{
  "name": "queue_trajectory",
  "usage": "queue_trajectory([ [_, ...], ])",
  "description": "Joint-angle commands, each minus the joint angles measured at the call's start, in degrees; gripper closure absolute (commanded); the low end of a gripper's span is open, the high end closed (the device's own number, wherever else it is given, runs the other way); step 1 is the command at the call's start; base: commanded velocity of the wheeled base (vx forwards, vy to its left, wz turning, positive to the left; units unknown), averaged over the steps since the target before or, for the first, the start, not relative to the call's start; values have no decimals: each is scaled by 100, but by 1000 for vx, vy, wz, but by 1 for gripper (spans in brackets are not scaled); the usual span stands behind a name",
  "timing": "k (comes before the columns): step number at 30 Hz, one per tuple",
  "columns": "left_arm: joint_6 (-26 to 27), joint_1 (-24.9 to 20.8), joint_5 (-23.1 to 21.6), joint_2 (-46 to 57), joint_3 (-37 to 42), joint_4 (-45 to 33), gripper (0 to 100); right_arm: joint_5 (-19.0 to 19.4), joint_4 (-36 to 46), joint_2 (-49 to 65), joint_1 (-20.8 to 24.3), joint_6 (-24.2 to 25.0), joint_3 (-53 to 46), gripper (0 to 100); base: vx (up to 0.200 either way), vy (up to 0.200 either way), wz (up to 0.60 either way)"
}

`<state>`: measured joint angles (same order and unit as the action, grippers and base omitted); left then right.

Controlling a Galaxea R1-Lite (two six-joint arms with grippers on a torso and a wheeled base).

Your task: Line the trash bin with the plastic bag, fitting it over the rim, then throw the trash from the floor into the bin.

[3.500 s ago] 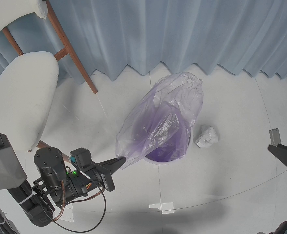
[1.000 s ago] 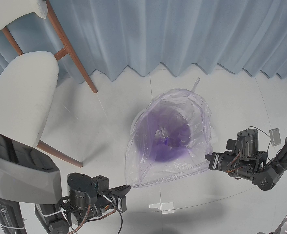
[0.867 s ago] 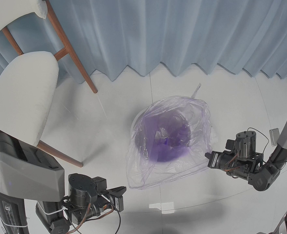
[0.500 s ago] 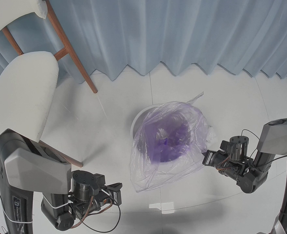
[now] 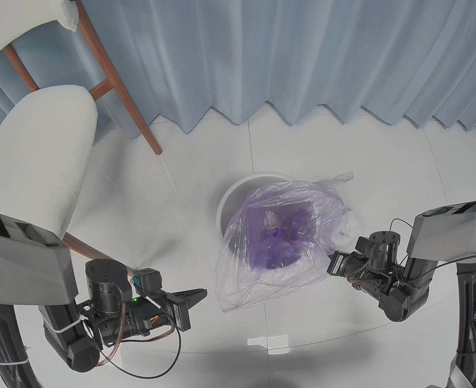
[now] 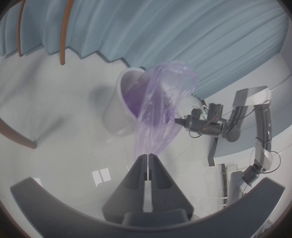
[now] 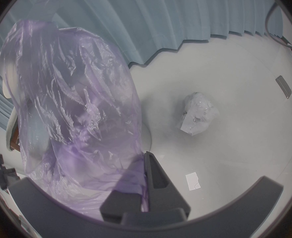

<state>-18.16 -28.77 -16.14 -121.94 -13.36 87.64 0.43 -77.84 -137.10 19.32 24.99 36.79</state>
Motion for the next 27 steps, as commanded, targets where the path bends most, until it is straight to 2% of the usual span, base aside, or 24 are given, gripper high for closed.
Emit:
queue_trajectory([
  [1, 217, 82, -161, 997, -193, -405, 0, 1, -153, -124, 10, 6, 21, 100, 0, 0, 0],
  [2, 463, 73, -161, 1041, -413, -652, 0, -8, -214, -151, 10, 6, 12, 100, 0, 0, 0],
  [4, 630, 73, -170, 1006, -808, -845, 0, -16, -293, -142, 19, -12, 3, 100, 0, 0, 0],
  [15, 999, -32, -223, 171, -3630, -2726, 0, -60, -619, -107, 72, -108, -49, 100, 0, 0, 0],
  [23, 1175, -103, -214, -743, -4632, -2937, 0, -69, -627, -98, 107, -152, 30, 100, 0, 0, 0],
  [24, 1219, -103, -214, -805, -4711, -2945, 100, -69, -627, -98, 107, -161, 30, 100, 0, 0, 0],
  [27, 1280, -76, -214, -928, -4843, -3025, 100, -78, -636, -98, 151, -152, 21, 100, 0, 0, 0],
])
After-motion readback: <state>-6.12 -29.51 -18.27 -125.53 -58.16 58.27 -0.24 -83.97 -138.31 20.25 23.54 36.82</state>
